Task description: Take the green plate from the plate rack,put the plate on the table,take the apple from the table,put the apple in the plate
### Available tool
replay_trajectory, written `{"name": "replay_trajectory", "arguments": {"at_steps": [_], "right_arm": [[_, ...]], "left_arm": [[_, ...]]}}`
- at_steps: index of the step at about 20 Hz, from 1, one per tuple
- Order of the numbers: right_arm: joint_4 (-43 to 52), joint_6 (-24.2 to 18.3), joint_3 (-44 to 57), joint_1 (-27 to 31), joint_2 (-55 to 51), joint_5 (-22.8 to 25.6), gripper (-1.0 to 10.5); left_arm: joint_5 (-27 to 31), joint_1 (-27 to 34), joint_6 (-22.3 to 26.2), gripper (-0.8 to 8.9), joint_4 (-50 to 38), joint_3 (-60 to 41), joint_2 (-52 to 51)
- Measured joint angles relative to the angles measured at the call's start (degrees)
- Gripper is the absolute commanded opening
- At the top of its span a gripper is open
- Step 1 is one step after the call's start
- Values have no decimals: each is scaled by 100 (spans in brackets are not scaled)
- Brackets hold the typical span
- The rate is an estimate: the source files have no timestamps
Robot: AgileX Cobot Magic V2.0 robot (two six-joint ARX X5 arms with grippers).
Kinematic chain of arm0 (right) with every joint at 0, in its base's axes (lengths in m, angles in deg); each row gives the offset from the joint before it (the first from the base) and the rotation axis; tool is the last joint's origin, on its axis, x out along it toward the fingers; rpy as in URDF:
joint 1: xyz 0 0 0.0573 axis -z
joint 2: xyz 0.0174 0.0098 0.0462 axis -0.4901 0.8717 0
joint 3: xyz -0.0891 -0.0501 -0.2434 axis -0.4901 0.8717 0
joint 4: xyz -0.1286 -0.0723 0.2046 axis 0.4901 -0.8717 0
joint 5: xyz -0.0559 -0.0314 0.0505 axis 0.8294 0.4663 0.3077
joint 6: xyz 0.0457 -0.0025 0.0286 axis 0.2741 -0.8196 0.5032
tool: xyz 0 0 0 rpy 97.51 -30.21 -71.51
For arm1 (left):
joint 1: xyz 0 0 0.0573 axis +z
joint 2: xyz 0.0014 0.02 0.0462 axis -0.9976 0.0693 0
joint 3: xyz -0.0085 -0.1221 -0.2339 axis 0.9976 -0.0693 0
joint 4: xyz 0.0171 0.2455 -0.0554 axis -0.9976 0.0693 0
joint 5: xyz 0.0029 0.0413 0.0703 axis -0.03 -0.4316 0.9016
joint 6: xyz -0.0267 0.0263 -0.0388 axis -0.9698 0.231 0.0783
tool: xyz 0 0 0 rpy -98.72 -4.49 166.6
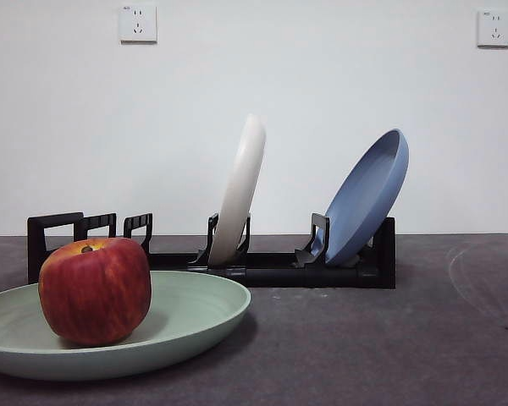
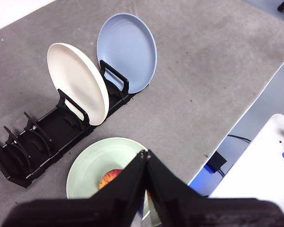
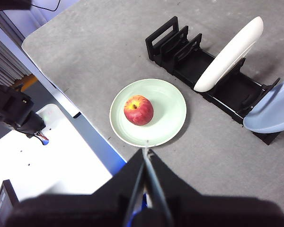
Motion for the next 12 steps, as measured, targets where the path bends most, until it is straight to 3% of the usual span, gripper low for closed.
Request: {"name": "replay_trajectory", "arguments": {"at_steps": [3,7,9,12], "right_arm": [[0,0,0,0,-2,0,1],[0,0,0,0,0,0,1],[0,0,0,0,0,0,1],[0,0,0,0,0,0,1]], "left_arm": [[2,275,31,-4,-4,0,-9],[-13,1558,144,-4,-894,-4,-33],[-365,2507,140,-4,-1853,-114,-81],[-1545,3777,144,-4,-3244,-874,-382]]}}
